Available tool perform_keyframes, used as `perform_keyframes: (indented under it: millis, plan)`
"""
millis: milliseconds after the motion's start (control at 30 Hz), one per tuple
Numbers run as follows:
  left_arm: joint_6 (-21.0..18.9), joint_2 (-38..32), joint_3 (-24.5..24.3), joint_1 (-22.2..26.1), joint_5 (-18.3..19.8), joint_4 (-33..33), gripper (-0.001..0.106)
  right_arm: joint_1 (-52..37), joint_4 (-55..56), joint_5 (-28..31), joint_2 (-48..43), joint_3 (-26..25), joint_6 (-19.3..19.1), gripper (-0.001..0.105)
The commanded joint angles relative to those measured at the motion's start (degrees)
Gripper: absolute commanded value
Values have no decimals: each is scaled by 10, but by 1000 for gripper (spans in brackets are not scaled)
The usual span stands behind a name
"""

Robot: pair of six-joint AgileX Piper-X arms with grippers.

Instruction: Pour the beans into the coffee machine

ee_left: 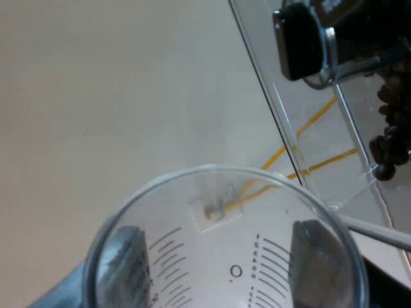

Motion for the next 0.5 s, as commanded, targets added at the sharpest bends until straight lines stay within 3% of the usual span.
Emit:
perform_keyframes:
  millis: [33,167,233,500]
  plan:
    - [39,-3,-3,-3,3,-9,35,1,-4,-2,-7,-4,3,62]
    - [73,-3,-3,-3,14,-9,35,1,-4,-6,-7,-4,3,62]
    - [119,-3,-3,-3,27,-13,35,1,-4,-8,-7,-4,3,62]
    - [168,-3,-3,-2,40,-14,35,1,-4,-10,-7,-4,11,62]
